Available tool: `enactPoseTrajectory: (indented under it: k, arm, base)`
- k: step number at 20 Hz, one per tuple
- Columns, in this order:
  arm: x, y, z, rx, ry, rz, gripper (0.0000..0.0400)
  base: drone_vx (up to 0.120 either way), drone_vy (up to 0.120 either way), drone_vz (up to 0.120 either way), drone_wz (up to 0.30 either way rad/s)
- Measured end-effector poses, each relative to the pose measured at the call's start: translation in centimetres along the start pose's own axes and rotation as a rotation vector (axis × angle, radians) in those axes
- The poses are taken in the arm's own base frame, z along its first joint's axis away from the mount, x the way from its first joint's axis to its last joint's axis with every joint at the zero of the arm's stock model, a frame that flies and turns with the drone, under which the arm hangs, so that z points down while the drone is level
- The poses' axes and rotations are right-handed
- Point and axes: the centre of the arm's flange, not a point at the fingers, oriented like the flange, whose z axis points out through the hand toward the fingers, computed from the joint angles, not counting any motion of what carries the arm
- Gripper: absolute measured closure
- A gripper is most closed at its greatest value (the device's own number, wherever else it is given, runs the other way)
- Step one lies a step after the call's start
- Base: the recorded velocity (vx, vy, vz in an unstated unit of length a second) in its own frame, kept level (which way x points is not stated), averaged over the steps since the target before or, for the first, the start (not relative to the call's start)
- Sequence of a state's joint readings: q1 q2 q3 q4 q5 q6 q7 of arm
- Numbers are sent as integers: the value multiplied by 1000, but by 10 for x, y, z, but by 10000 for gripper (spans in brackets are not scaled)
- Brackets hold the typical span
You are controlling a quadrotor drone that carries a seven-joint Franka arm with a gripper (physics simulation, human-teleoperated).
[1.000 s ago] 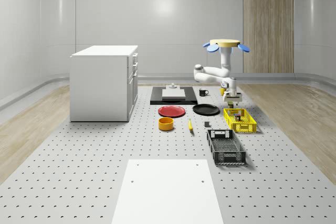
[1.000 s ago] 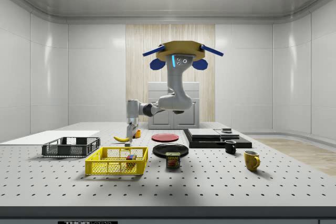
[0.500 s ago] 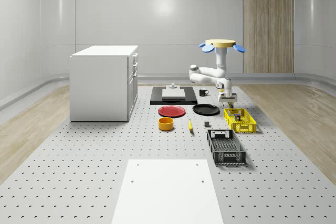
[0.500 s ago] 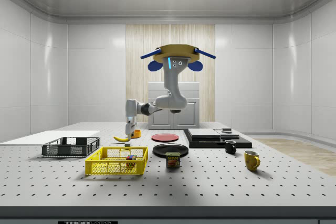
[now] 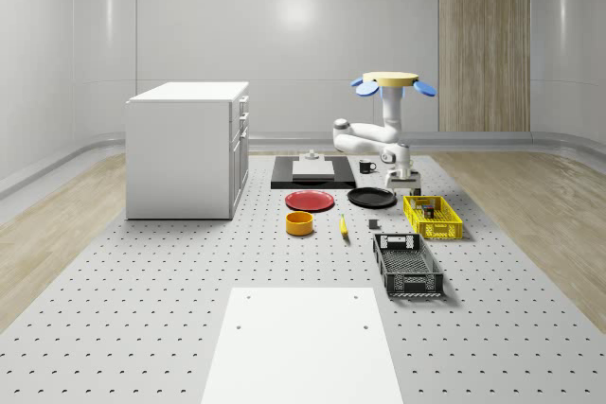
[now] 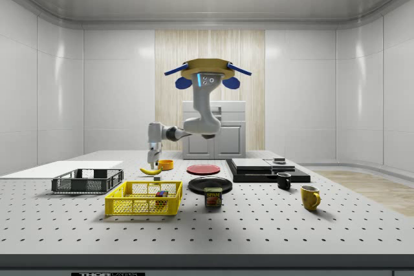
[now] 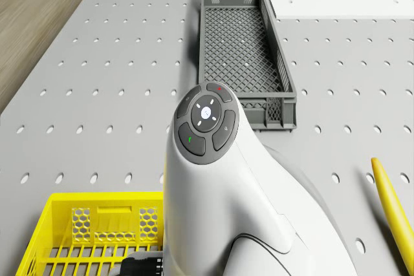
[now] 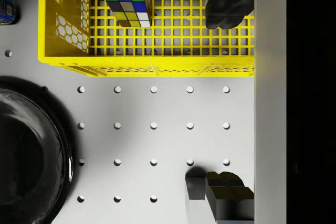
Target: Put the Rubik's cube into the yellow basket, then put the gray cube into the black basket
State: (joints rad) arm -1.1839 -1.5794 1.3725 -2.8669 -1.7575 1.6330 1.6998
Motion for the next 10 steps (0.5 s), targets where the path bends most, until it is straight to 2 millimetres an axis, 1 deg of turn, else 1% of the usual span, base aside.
enactPoseTrajectory:
  k: [1, 3, 5, 10]
  arm:
    - [0, 0, 0, 0, 0, 0, 0]
    - [0, 0, 0, 0, 0, 0, 0]
    - [0, 0, 0, 0, 0, 0, 0]
    - [0, 0, 0, 0, 0, 0, 0]
  base:
    - [80, -120, 0, 0]
    - [0, -120, 0, 0]
    - [100, -120, 0, 0]
    - [0, -120, 0, 0]
